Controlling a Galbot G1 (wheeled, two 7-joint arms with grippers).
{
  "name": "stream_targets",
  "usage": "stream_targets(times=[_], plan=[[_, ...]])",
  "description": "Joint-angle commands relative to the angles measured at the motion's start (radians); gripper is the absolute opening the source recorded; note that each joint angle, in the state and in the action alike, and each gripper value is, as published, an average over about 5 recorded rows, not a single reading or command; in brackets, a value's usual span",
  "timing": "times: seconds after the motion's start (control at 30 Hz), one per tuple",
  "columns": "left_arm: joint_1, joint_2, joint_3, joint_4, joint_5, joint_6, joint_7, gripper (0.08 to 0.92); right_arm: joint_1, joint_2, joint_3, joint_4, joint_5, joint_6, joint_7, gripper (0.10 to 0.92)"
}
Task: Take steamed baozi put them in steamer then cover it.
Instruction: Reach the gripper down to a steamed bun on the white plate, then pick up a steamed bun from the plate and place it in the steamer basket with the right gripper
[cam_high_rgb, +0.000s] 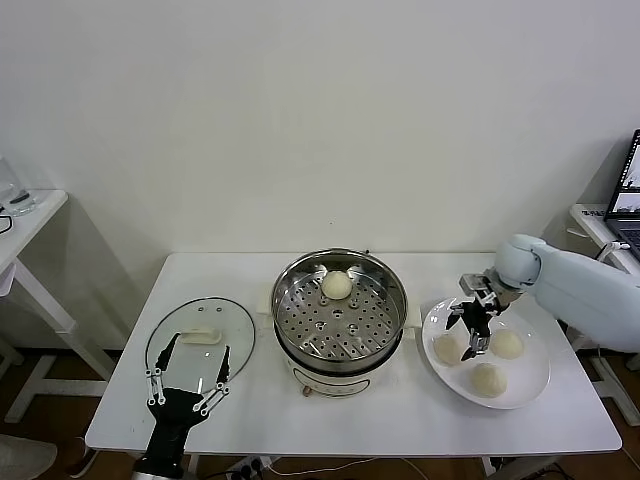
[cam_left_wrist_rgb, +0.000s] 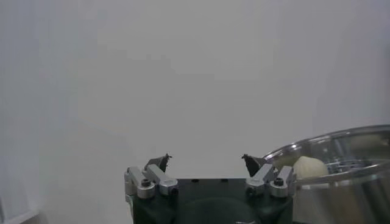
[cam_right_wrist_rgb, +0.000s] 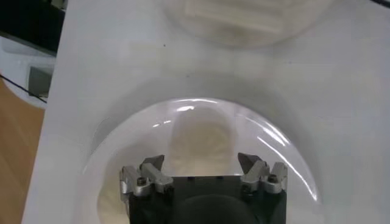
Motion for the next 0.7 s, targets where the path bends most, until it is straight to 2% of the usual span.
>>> stream_targets(times=[0.03,0.4,0.57,0.7], plan=[[0.001,0.0,-0.001,0.002,0.002,-0.001,0.0,0.823,-0.048,0.002,0.016,-0.007,-0.016,-0.005,0.022,0.82],[-0.003,0.0,-0.001,0.006,0.002,-0.004,-0.001,0.823,-0.047,0.01,0.024,-0.004,-0.028,0.002,0.042,0.675],[-0.007,0.001,0.003,0.008,0.002,-0.004,-0.001,0.823,-0.006,-0.009,0.021,0.032,-0.024,0.005,0.038,0.654],[-0.009,0.002,0.007,0.005,0.002,-0.003,-0.001,0.823,0.083,-0.022,0.044,0.064,-0.035,0.015,-0.03,0.65]])
